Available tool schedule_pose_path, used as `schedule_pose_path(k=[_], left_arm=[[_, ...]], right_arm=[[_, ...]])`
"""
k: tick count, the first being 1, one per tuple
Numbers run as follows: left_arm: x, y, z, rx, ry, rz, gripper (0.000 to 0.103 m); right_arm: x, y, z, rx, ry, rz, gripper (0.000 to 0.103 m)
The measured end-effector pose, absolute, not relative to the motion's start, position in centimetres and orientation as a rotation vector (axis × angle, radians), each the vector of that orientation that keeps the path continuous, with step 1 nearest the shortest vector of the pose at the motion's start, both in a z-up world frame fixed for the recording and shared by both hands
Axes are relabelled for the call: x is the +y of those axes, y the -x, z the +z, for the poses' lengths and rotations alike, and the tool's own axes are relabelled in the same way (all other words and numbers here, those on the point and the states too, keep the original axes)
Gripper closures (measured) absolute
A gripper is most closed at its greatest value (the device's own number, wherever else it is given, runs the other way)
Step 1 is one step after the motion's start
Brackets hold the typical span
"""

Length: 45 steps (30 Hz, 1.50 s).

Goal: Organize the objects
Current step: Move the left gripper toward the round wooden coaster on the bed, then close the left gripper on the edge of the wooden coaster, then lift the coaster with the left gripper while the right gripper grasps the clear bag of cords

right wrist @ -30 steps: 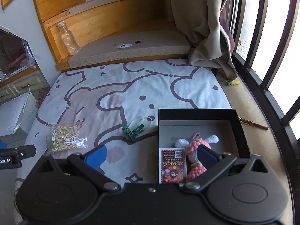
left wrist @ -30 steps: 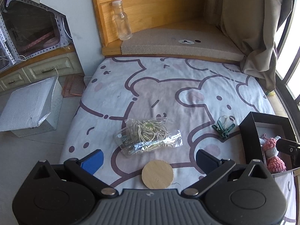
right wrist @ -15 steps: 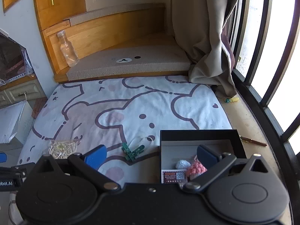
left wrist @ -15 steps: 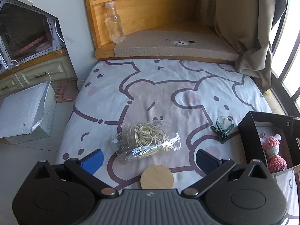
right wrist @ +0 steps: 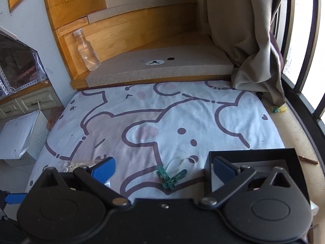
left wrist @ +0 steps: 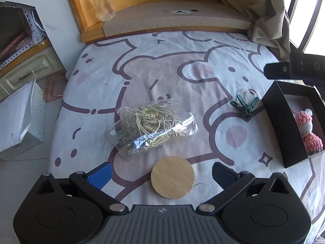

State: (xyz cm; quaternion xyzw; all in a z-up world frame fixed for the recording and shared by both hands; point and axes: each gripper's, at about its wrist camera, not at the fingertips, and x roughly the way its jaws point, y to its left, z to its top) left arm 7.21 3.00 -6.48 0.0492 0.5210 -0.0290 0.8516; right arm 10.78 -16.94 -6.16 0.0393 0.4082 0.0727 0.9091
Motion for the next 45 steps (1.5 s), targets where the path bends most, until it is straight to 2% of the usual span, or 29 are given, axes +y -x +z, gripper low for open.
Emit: schedule_pose_path(k=[16,19,22,23,36,40,45], left_arm=[[1.5,-8.5,-12.0,1.228,-0.197,-0.131,0.008],[1.6,-8.9,-12.5,1.229,-0.194,-0.122,0.016],[1.5,-8.9,-13.1,1.245,-0.205,-0.133,0.035],[1.5,-8.9,-13.2,1.248,-0.202,-0.141,0.036],[7.0,-9.3,-12.2,1.254,-0.035,0.013,0.036],[8.1,-9.6,-11.4,1.240,0.078,0.044,0.036],[6.6,-10.0,-11.5,1.255,0.091,0.003,0.036]], right_arm=[[-13.2,-15.0,-9.7,0.943,-0.150,0.253,0.000],[-12.5,-15.6,-10.2,0.962,-0.169,0.277,0.000],[-11.5,-16.1,-10.7,0.976,-0.179,0.302,0.000],[-11.2,-16.2,-10.9,0.980,-0.179,0.310,0.000],[-8.3,-18.3,-12.9,0.972,-0.174,0.269,0.000],[-7.9,-19.4,-13.0,0.905,-0.141,0.201,0.008],[-7.0,-20.5,-13.9,0.891,-0.094,0.192,0.009]])
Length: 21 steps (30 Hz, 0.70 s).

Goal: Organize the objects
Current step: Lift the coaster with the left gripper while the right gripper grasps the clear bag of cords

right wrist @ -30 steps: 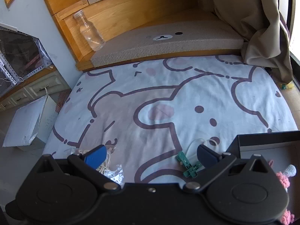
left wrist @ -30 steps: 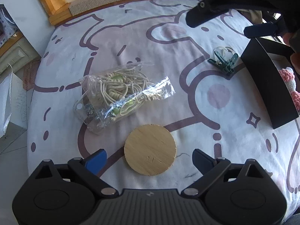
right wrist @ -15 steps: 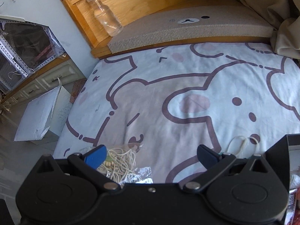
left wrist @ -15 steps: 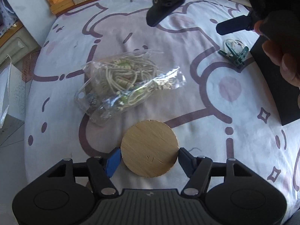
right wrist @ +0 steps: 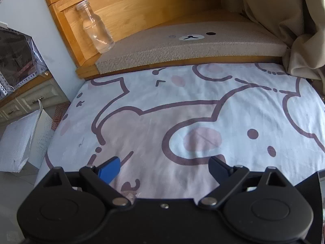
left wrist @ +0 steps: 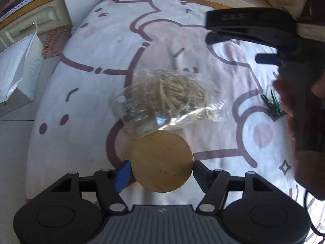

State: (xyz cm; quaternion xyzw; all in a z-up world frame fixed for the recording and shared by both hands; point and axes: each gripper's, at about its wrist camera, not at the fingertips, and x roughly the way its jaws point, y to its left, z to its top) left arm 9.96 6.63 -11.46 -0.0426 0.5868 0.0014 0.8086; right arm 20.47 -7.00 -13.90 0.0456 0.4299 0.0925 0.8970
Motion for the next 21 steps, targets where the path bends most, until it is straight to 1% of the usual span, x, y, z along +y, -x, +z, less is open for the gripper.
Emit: schedule_pose_path(k=[3,7,12,18,21], left_arm=[[6.1,-9.9,-11.9,1.281,0.096,-0.016,0.036],[7.6,-10.0,-11.8,1.249,0.148,0.027,0.036],[10.1,-10.4,-11.8,1.223,0.231,0.105,0.036],[11.6,-11.1,-11.4,1.192,0.290,0.160,0.036],[12.3,-11.2,-11.2,1.178,0.303,0.187,0.036]], right_arm=[[-6.2,-20.8,-14.8,0.899,-0.052,0.204,0.009],[-5.3,-21.1,-16.0,0.935,-0.037,0.229,0.009],[-3.9,-20.8,-17.7,1.057,0.090,0.293,0.009],[-4.2,-19.6,-17.6,1.175,0.208,0.376,0.009],[-4.9,-18.9,-17.4,1.219,0.223,0.407,0.009]])
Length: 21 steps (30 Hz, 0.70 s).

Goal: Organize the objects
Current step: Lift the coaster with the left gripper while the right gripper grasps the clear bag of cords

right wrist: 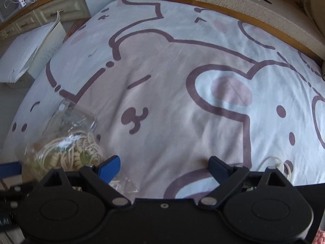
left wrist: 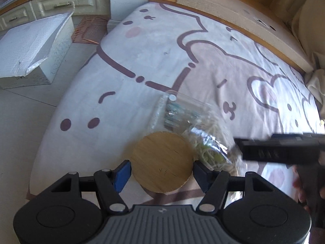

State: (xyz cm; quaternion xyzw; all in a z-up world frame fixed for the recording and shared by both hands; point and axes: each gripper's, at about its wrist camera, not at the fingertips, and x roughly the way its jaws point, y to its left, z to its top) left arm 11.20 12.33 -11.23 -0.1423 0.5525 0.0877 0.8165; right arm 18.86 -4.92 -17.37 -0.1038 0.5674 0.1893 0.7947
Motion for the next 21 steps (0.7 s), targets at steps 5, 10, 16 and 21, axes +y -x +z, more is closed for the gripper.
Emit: schedule_pose_path(k=[5,10,16,21], left_arm=[[14.1,-11.0,-10.7,1.166,0.336,0.250,0.036],[15.3,-10.6,-10.3,1.165,0.300,0.323,0.036],[16.9,-10.0,-10.6,1.182,0.305,0.379,0.036],[17.4,-9.8,-10.4,1.165,0.327,0.392,0.036]], right_arm=[[-5.7,-17.7,-17.1,1.259,0.207,0.465,0.009],[-5.0,-16.4,-16.6,1.266,0.213,0.563,0.011],[-6.4,-16.9,-14.4,1.239,-0.079,0.533,0.010],[-3.2,-15.8,-14.1,1.229,-0.090,0.589,0.005]])
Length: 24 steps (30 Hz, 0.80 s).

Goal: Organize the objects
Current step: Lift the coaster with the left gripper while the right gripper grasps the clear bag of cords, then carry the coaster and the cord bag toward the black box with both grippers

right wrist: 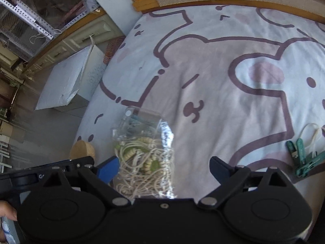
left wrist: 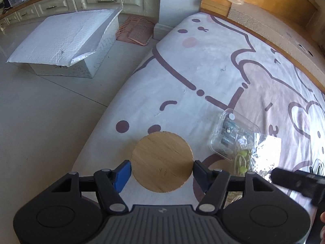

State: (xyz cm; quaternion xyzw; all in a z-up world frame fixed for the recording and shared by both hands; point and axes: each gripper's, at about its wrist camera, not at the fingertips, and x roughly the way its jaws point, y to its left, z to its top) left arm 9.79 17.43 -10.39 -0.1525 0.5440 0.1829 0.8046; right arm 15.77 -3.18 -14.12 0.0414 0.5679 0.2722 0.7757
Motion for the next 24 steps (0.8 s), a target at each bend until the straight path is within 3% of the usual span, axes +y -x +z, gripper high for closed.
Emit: schedule_pose_path(k=[12,15,17,24], left_arm=[[18.4,-9.3,-10.1,1.147,0.347,0.424,0.036],[18.4,-9.3,-10.0,1.145,0.346,0.423,0.036],[18.3,-9.3,-9.9,1.144,0.345,0.422,0.036],[17.1,-9.5,-9.2,1.130,0.304,0.400,0.036]], right_arm=[[1.1,-15.1,-17.1,1.245,0.014,0.578,0.002],[0.7,-15.3,-17.0,1.247,0.000,0.555,0.012],[0.2,-15.5,-16.7,1.258,-0.026,0.560,0.027],[-1.7,-15.3,-15.8,1.271,-0.035,0.542,0.036]])
